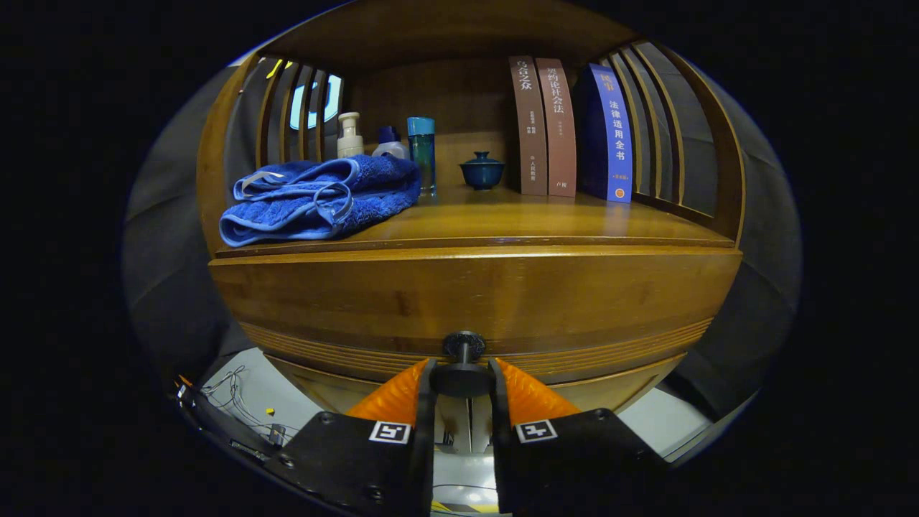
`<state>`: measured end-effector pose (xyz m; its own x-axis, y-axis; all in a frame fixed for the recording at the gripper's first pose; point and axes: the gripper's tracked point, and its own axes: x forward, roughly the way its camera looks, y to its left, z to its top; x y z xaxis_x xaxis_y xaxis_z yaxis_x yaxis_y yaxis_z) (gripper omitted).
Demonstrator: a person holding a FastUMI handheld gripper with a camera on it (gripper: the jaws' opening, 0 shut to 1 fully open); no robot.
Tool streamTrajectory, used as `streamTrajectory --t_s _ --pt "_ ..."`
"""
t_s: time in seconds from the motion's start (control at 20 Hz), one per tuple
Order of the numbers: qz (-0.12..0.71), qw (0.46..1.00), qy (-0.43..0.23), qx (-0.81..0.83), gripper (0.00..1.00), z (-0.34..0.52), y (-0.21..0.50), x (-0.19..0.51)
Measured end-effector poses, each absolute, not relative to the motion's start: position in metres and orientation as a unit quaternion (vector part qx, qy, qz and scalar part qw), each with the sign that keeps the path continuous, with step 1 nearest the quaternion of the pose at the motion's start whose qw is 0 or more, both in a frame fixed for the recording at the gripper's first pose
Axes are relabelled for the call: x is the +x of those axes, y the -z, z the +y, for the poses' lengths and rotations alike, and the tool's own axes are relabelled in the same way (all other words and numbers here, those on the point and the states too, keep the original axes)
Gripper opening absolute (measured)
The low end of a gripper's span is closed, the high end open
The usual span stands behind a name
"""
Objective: Pull open the drawer, take out the items inside it, and place them on the countertop above the cabinet.
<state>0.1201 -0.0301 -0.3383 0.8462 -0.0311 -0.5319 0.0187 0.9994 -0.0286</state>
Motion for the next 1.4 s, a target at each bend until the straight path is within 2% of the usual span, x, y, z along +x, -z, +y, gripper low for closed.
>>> streamTrajectory --t_s 0.3,0.85,1.4 --pt "0.291 0.957 0.010 -0.011 0.39 -0.029 0.334 0.096" --pt "0.318 0.948 0.011 0.004 0.38 -0.018 0.319 -0.015" --pt "0.358 0.933 0.006 0.030 0.38 -0.015 0.321 -0.084"
